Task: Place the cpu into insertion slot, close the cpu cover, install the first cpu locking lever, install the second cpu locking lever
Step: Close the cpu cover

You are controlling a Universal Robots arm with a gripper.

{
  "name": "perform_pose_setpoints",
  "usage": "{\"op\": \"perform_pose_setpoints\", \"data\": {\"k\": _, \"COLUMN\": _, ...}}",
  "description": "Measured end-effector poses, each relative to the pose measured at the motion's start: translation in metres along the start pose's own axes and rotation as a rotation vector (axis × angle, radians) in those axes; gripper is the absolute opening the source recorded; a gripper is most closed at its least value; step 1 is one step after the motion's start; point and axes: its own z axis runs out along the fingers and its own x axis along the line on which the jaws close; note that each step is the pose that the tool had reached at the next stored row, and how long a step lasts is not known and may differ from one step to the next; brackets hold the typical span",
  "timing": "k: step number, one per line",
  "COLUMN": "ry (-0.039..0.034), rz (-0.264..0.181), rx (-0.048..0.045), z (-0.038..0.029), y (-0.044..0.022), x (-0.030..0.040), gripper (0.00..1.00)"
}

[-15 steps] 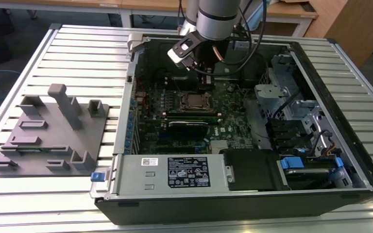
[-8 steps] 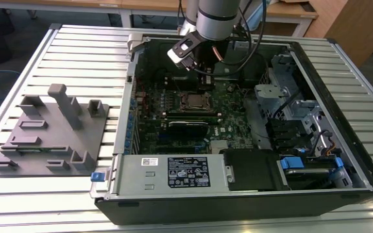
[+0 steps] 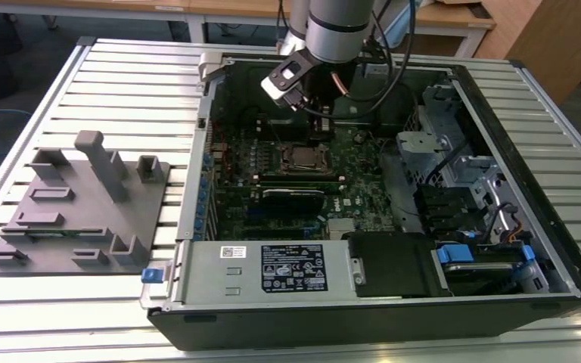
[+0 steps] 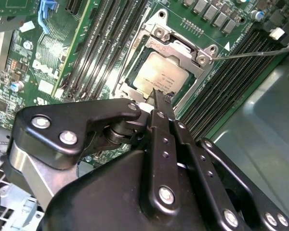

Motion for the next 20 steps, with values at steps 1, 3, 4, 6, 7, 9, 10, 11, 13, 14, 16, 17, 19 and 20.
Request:
{"op": "perform_pose_setpoints", "data": {"k": 1, "ry": -0.0001, "rz": -0.012, "rx": -0.0003, "z": 0.0, "y": 0.0, "x": 0.0, "gripper": 0.11}}
{"op": "perform_pose_setpoints", "data": {"k": 3, "ry": -0.0003, "rz": -0.036, "rx": -0.0007, "z": 0.0001, "y": 0.0, "x": 0.0, "gripper": 0.11}}
{"op": "perform_pose_setpoints", "data": {"k": 4, "ry": -0.0004, "rz": -0.048, "rx": -0.0008, "z": 0.0001, "y": 0.0, "x": 0.0, "gripper": 0.11}}
{"op": "perform_pose_setpoints", "data": {"k": 6, "ry": -0.0005, "rz": -0.073, "rx": -0.0013, "z": 0.0001, "y": 0.0, "x": 0.0, "gripper": 0.11}}
{"op": "perform_pose_setpoints", "data": {"k": 7, "ry": -0.0005, "rz": -0.085, "rx": -0.0015, "z": 0.0001, "y": 0.0, "x": 0.0, "gripper": 0.11}}
{"op": "perform_pose_setpoints", "data": {"k": 9, "ry": -0.0005, "rz": -0.109, "rx": -0.002, "z": 0.0002, "y": 0.0, "x": 0.0, "gripper": 0.11}}
{"op": "perform_pose_setpoints", "data": {"k": 10, "ry": -0.0005, "rz": -0.12, "rx": -0.0022, "z": 0.0002, "y": 0.0, "x": 0.0, "gripper": 0.11}}
{"op": "perform_pose_setpoints", "data": {"k": 11, "ry": -0.0006, "rz": -0.125, "rx": -0.0023, "z": 0.0002, "y": 0.0, "x": 0.0, "gripper": 0.11}}
{"op": "perform_pose_setpoints", "data": {"k": 13, "ry": -0.0006, "rz": -0.125, "rx": -0.0023, "z": 0.0002, "y": 0.0, "x": 0.0, "gripper": 0.11}}
{"op": "perform_pose_setpoints", "data": {"k": 14, "ry": -0.0006, "rz": -0.125, "rx": -0.0023, "z": 0.0002, "y": 0.0, "x": 0.0, "gripper": 0.11}}
{"op": "perform_pose_setpoints", "data": {"k": 16, "ry": -0.0006, "rz": -0.125, "rx": -0.0023, "z": 0.0002, "y": 0.0, "x": 0.0, "gripper": 0.11}}
{"op": "perform_pose_setpoints", "data": {"k": 17, "ry": -0.0006, "rz": -0.126, "rx": -0.0023, "z": 0.0002, "y": 0.0, "x": 0.0, "gripper": 0.11}}
{"op": "perform_pose_setpoints", "data": {"k": 19, "ry": -0.0006, "rz": -0.13, "rx": -0.0023, "z": 0.0002, "y": 0.0, "x": 0.0, "gripper": 0.11}}
{"op": "perform_pose_setpoints", "data": {"k": 20, "ry": -0.0008, "rz": -0.138, "rx": -0.0025, "z": 0.0002, "y": 0.0, "x": 0.0, "gripper": 0.11}}
